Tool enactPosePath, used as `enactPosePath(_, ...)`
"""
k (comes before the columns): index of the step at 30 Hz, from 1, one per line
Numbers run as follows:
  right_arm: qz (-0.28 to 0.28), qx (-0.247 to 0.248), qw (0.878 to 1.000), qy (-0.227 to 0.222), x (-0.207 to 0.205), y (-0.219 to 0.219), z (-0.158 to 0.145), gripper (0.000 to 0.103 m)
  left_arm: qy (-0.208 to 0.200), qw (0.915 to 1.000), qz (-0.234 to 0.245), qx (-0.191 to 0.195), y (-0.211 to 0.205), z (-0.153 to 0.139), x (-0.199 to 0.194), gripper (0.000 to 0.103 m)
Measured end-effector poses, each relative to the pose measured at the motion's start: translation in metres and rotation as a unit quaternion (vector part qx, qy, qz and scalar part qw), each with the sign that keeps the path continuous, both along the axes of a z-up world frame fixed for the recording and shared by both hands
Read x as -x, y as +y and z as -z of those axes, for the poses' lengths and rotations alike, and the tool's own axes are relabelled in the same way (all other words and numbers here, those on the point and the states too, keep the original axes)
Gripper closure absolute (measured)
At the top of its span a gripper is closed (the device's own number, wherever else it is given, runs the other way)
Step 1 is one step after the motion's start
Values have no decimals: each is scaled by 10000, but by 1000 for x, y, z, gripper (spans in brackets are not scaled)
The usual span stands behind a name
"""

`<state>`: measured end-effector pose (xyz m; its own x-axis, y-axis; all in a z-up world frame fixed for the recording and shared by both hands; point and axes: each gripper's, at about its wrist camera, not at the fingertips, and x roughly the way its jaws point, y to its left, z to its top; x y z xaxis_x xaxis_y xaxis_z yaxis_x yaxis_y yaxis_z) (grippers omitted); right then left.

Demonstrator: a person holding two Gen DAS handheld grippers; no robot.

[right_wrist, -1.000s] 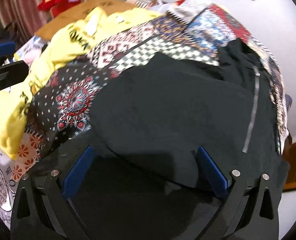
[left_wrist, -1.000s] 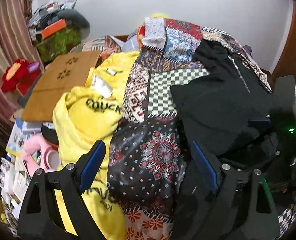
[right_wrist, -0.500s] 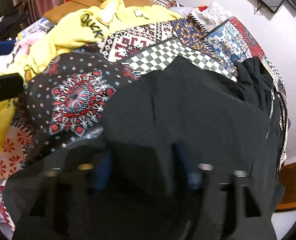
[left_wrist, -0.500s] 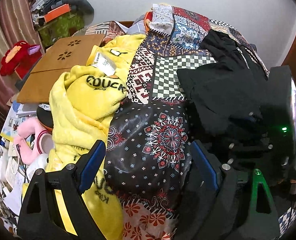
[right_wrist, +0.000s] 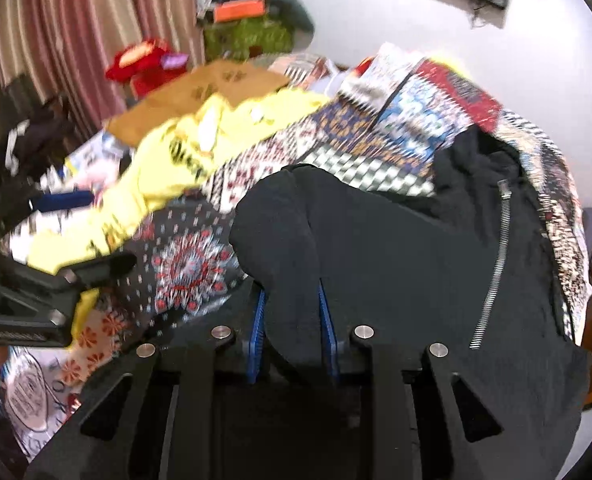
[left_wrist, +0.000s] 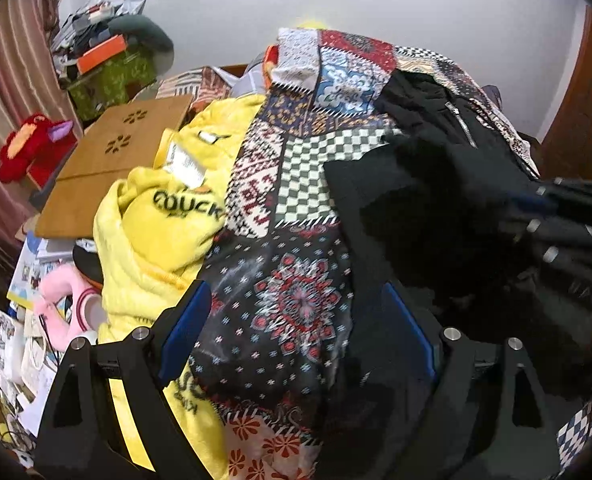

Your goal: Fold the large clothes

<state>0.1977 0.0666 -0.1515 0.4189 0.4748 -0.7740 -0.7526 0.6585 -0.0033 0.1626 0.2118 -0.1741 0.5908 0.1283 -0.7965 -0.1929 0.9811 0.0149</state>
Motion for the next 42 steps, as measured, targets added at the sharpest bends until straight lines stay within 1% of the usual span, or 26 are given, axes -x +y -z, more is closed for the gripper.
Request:
enactPosePath(6,483,-609,9967,-236,-15,-47,-43,83,-98,9996,236,-120,-32,-14,-15,16)
enactPosePath(9,806,-847,9926,-324,-25,-79,-57,84,-135,9989,415,-156,-53,-18,-27,16)
enactPosePath(14,1430,-1134,9827,-300,-42,-136,-65,85,-42,9974,703,-162,-89,-14,-50,16)
enactPosePath(17,1792,-1275,9753,-196,-51,-174,-63,85,119,9956,928,-7,-114,-4,-69,16)
enactPosePath(20,2056,-1350,9693,9,-58,-205,-53,85,301,9928,1152,155,-136,9,-87,16)
enactPosePath(23,2234,-1311,9655,281,-63,-228,-34,85,532,9891,1357,231,-158,26,-104,16)
enactPosePath(27,2337,-1086,9637,696,-65,-248,4,85,894,9843,1480,360,-182,53,-122,16)
enactPosePath(32,2462,-970,9553,1319,-67,-269,46,84,1180,9795,1603,309,-201,80,-126,16)
enactPosePath(33,2500,-932,9530,1435,-67,-273,54,83,1194,9794,1605,269,-202,83,-125,16)
enactPosePath(34,2549,-883,9508,1526,-66,-275,60,82,1140,9802,1615,129,-206,85,-123,16)
enactPosePath(36,2651,-748,9488,1546,-65,-282,66,82,1059,9807,1642,-18,-209,86,-121,15)
enactPosePath(37,2718,-643,9475,1556,-65,-285,69,81,1048,9809,1641,-32,-209,86,-120,15)
enactPosePath(40,2739,-575,9468,1588,-62,-294,73,80,1047,9816,1596,33,-206,84,-120,16)
enactPosePath(42,2803,-335,9487,1426,-58,-298,70,79,1055,9821,1560,66,-206,83,-119,16)
